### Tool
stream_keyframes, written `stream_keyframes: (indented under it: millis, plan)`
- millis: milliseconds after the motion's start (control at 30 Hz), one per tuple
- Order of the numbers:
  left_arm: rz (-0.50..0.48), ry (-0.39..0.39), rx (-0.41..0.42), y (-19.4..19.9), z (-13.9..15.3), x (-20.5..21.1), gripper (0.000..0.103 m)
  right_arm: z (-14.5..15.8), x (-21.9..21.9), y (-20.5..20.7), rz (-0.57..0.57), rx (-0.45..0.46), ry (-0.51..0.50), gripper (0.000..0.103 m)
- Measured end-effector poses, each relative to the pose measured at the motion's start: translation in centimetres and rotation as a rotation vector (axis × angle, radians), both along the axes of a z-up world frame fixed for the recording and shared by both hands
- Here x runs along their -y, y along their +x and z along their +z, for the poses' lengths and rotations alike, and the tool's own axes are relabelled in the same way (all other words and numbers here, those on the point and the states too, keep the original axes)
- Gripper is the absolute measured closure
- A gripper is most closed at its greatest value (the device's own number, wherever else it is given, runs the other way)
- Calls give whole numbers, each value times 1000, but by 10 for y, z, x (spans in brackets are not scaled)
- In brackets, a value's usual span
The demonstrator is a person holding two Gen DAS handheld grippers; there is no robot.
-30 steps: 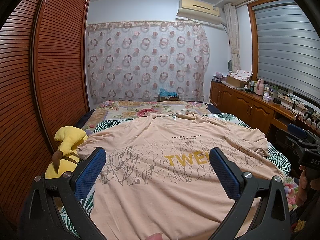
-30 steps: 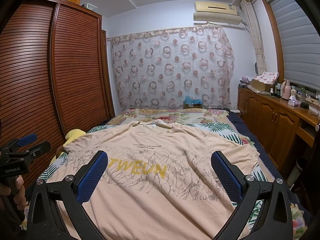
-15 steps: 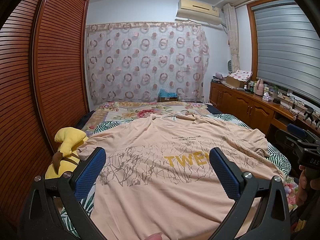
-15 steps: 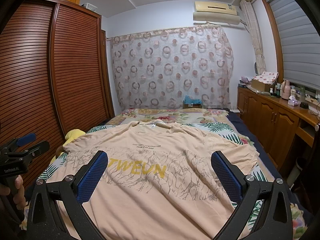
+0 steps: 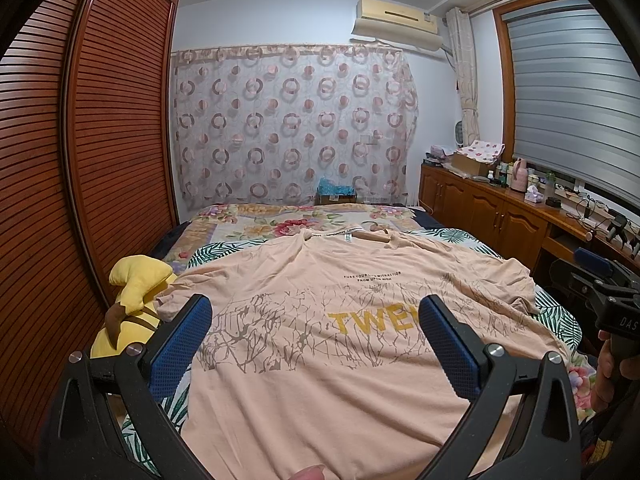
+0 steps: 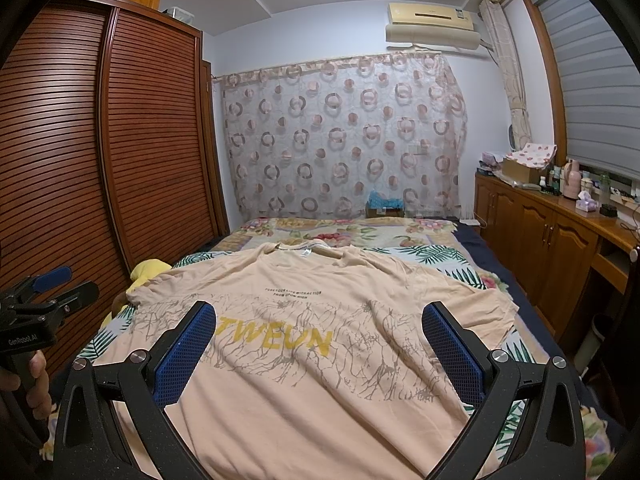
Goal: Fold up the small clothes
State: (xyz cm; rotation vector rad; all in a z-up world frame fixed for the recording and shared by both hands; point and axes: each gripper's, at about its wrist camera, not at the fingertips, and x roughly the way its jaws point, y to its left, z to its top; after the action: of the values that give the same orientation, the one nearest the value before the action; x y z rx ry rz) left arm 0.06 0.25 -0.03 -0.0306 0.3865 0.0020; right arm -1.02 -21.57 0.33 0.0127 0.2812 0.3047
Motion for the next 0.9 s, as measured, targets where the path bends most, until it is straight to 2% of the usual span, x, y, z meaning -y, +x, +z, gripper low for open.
stream_keyframes:
  millis: [567, 733, 900]
  plan:
    - [0, 1, 1, 0, 0, 0, 0, -1, -1, 1, 3, 0, 3, 0]
    - [6, -2, -26, 2, 10, -13, 0, -6, -1, 7, 20, -12, 11, 0]
    - [17, -14, -56, 14, -4, -33, 0, -10, -6, 19, 57, -22, 17, 0]
